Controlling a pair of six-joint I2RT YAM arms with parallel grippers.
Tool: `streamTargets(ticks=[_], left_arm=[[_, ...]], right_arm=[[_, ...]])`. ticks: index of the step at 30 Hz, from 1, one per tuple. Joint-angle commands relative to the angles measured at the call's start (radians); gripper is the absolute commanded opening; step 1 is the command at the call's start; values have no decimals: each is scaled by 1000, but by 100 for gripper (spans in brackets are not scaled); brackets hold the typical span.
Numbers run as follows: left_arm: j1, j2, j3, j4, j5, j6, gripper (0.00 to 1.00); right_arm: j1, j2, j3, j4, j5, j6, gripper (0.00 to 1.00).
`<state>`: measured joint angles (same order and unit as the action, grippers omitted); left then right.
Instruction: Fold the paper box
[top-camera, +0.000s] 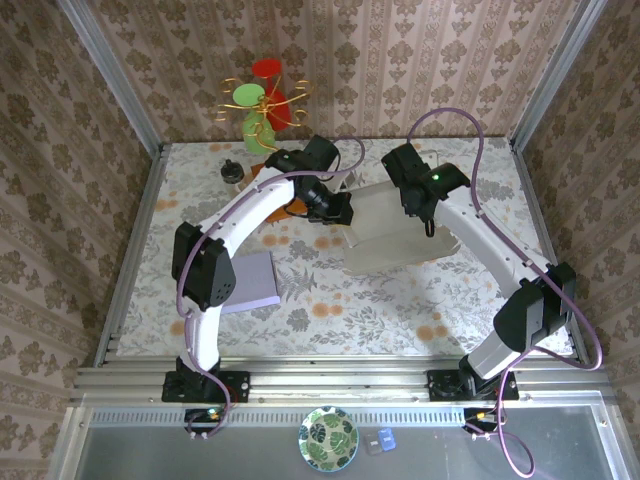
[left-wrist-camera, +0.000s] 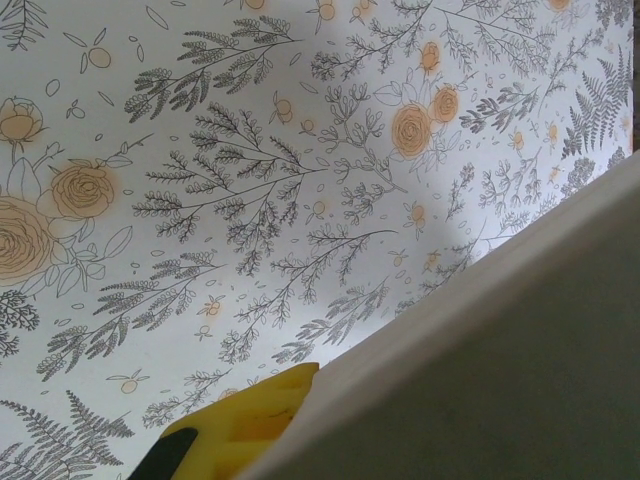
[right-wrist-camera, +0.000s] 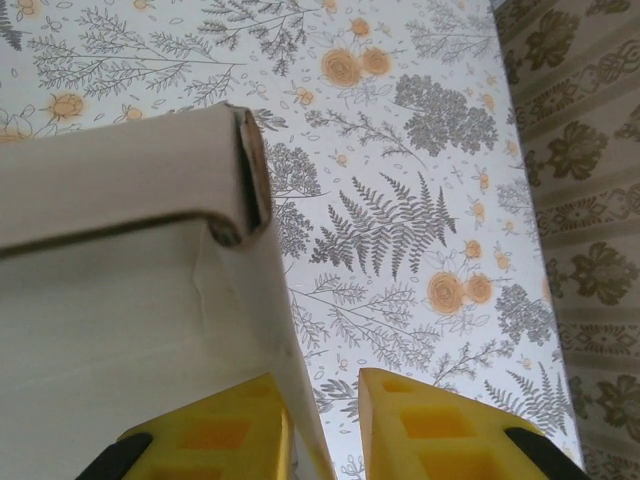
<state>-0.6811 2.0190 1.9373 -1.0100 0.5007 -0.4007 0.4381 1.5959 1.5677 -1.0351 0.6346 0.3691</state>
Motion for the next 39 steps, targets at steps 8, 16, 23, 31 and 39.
streamTargets(ticks=[8,16,23,31,39], left_arm=[[-1,-9,24,-13,23,-3,0],[-1,-47,-142,109,-84,-45,0],[-15,-65,-380,353,-164,-93,10],[-54,-55,-604,654,-212,-165,10],[-80,-92,-698,819,-242,-182,21]], right_arm=[[-15,0,-32,18,29,23,1],[38,-20,-136,-19,92,211,0],[81,-45,-329,39,41,367,0],[105,-86,-498,134,11,466,0],[107,-91,-537,147,-4,477,0]])
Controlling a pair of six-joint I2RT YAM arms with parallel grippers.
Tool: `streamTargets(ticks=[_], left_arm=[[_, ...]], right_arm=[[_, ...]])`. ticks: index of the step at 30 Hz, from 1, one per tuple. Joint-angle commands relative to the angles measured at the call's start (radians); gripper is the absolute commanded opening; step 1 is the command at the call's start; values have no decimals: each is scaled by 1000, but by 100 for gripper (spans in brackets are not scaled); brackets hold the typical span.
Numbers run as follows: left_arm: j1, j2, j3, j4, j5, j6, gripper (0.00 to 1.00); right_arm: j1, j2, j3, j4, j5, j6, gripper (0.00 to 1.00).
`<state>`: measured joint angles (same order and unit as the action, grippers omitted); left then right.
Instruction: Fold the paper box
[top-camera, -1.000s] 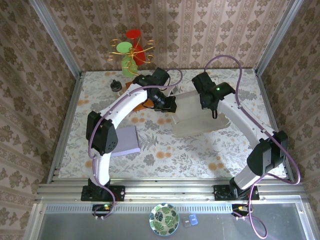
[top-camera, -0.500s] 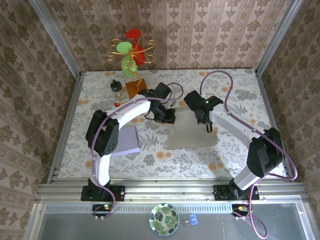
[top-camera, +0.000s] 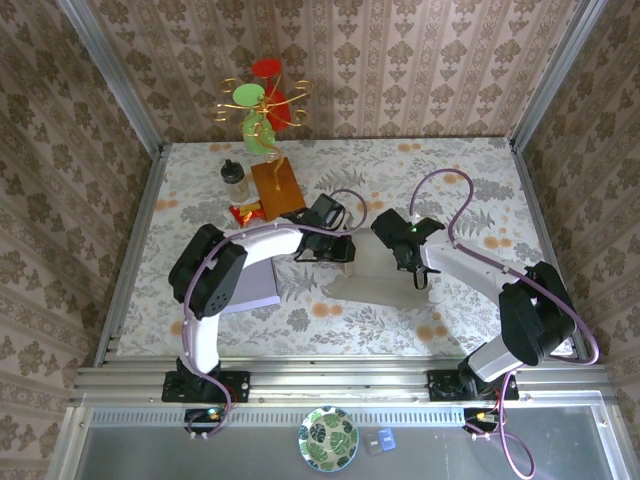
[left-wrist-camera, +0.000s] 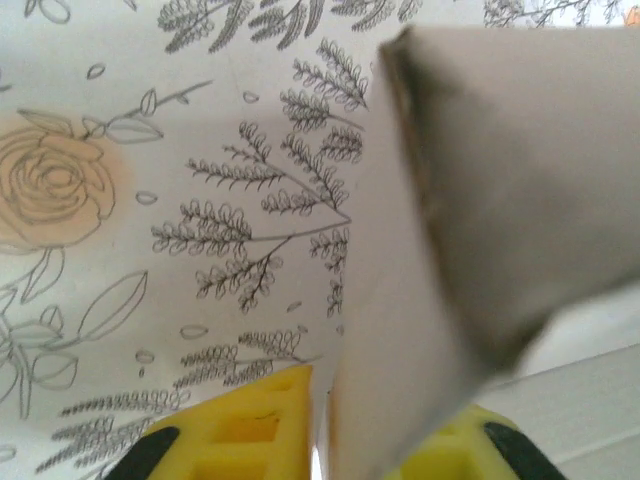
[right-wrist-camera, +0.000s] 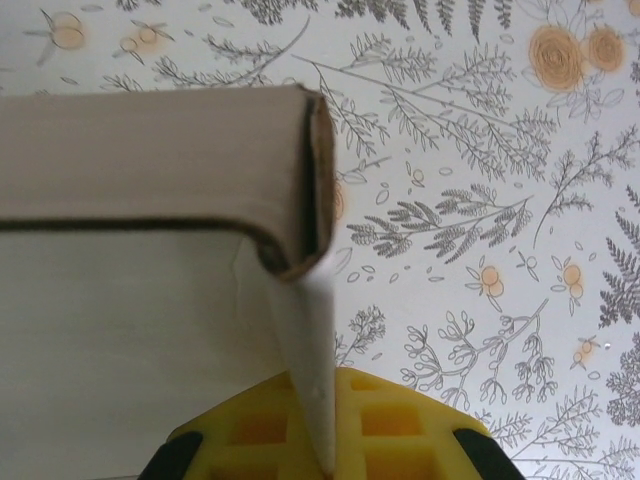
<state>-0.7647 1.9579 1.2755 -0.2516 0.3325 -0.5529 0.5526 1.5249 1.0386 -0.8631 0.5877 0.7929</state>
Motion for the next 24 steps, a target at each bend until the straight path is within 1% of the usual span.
streamTargets(ticks=[1,7,12,16,17,19,21,24], left_arm=[[4,-38,-42,69,-77,-28,21],[5,-85,-86,112,-93,-14,20],[4,-86,-90,101,-115,-9,14],[-6,-91,-91,100,-152,-9,13],[-11,-93,-89,96,-171,-10,12],[-23,-96,-88,89,-219,-19,8],[-42,-92,-73,62,-279,-34,1],[-76,-68,-15,-51,-392,-75,0]], right_arm=[[-8,-20,-8,-25,43,51,0],[-7,-24,-8,-23,41,46,0],[-7,-22,-4,-20,37,46,0],[-6,-21,-3,-19,34,45,0],[-6,-20,-2,-19,32,47,0],[-4,-16,-3,-22,31,53,0],[-2,-8,-3,-25,29,60,0],[3,3,2,-33,24,67,0]])
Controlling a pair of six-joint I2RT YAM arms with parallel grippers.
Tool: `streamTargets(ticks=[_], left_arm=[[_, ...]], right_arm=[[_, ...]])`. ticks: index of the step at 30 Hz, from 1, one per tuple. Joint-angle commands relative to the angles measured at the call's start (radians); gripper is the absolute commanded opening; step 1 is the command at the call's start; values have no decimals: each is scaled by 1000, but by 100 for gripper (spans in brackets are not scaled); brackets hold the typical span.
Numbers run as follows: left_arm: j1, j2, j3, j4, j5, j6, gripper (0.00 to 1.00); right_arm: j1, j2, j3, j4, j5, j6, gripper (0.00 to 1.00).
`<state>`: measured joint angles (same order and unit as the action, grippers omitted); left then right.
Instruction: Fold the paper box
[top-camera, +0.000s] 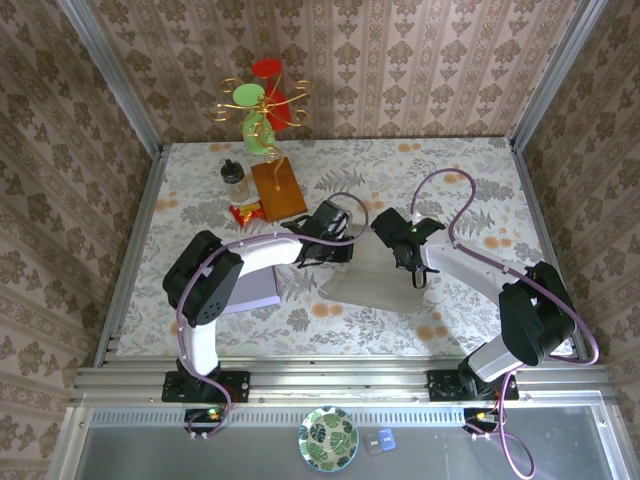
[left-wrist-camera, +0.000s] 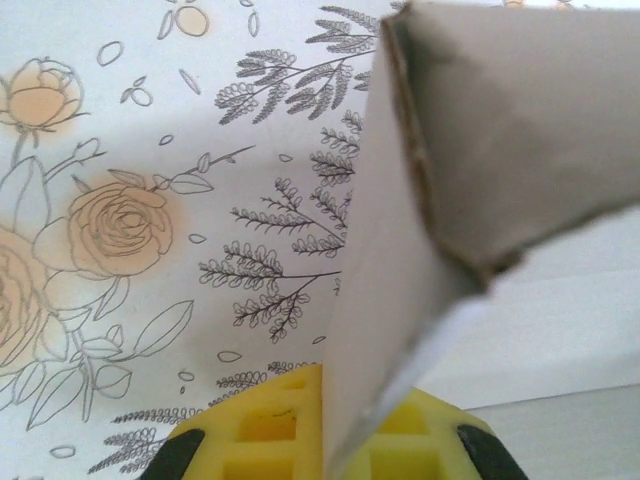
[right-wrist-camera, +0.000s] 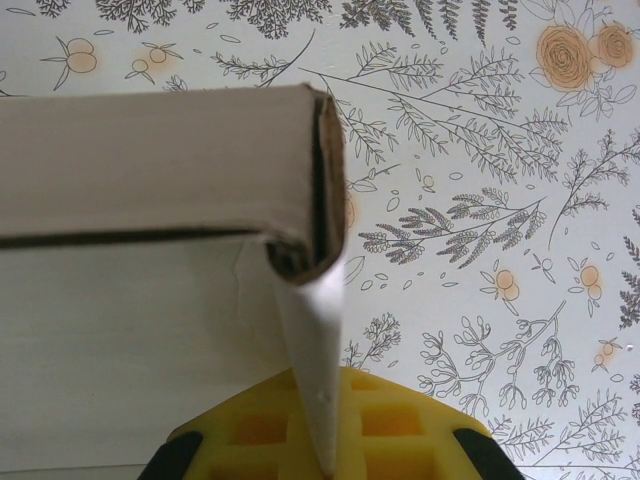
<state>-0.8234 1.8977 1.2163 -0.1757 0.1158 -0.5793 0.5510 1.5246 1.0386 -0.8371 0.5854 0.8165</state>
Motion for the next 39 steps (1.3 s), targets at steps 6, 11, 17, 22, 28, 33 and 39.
streamTargets(ticks=[6,11,17,22,28,33,39], left_arm=[[-69,7,99,-253,-372,-126,0],[-76,19,107,-279,-406,-168,0],[-101,50,159,-349,-455,-181,0],[-94,26,136,-294,-415,-124,11],[-53,-48,68,-139,-291,-37,34],[-26,-68,34,-43,-171,11,35],[-15,-70,17,-6,-132,25,35]], right_arm=[[7,25,6,-65,18,48,0],[6,35,11,-63,9,49,0],[6,74,29,-63,-13,60,0],[7,75,28,-57,-17,58,0],[6,66,12,-43,-30,52,0],[6,66,14,-43,-31,52,0],[6,69,11,-39,-39,49,0]])
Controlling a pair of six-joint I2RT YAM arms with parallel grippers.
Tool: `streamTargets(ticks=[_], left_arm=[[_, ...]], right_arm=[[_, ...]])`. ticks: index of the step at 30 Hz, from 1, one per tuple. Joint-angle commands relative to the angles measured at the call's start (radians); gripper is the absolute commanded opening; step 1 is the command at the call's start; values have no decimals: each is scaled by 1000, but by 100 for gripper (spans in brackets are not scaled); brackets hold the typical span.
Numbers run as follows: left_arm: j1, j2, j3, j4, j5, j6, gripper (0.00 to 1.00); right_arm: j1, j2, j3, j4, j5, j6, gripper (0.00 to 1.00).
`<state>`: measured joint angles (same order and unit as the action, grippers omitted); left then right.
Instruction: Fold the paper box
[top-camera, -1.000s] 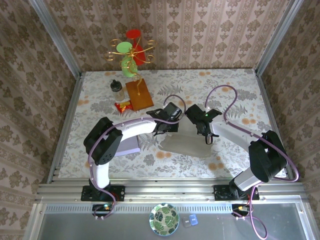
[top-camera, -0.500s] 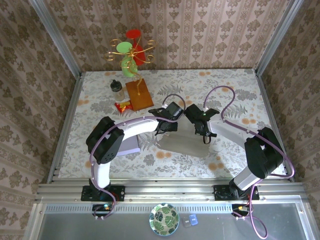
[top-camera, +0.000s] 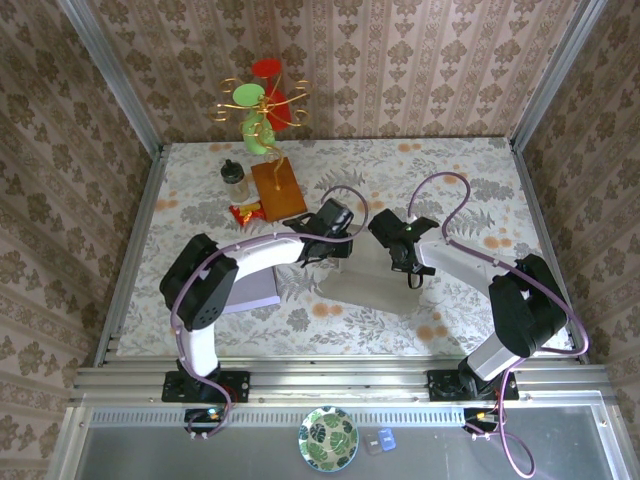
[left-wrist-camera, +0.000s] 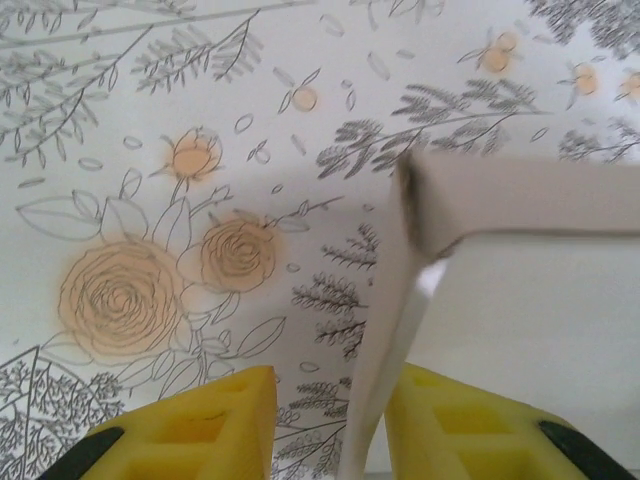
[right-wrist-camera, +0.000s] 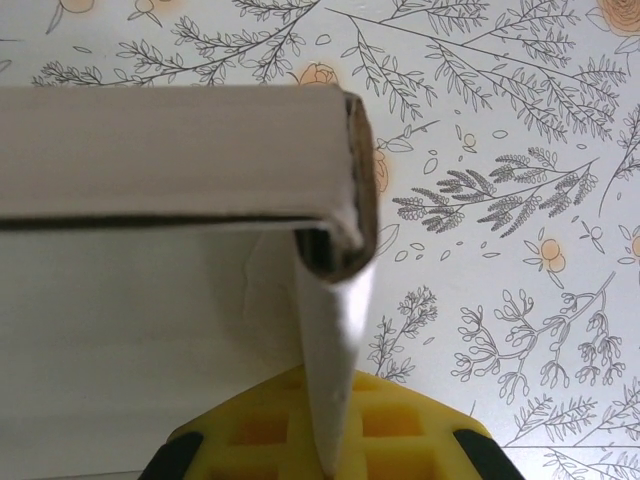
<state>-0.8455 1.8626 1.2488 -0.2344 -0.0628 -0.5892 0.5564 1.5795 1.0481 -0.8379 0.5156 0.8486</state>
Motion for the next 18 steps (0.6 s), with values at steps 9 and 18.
streamTargets(ticks=[9,18], left_arm=[[8,0,8,5,65,51,32],[-1,10,-7,-40,8,73,29]], right_arm=[[0,14,4,-40,32,17,0],[-1,22,10,-34,31,10,0]])
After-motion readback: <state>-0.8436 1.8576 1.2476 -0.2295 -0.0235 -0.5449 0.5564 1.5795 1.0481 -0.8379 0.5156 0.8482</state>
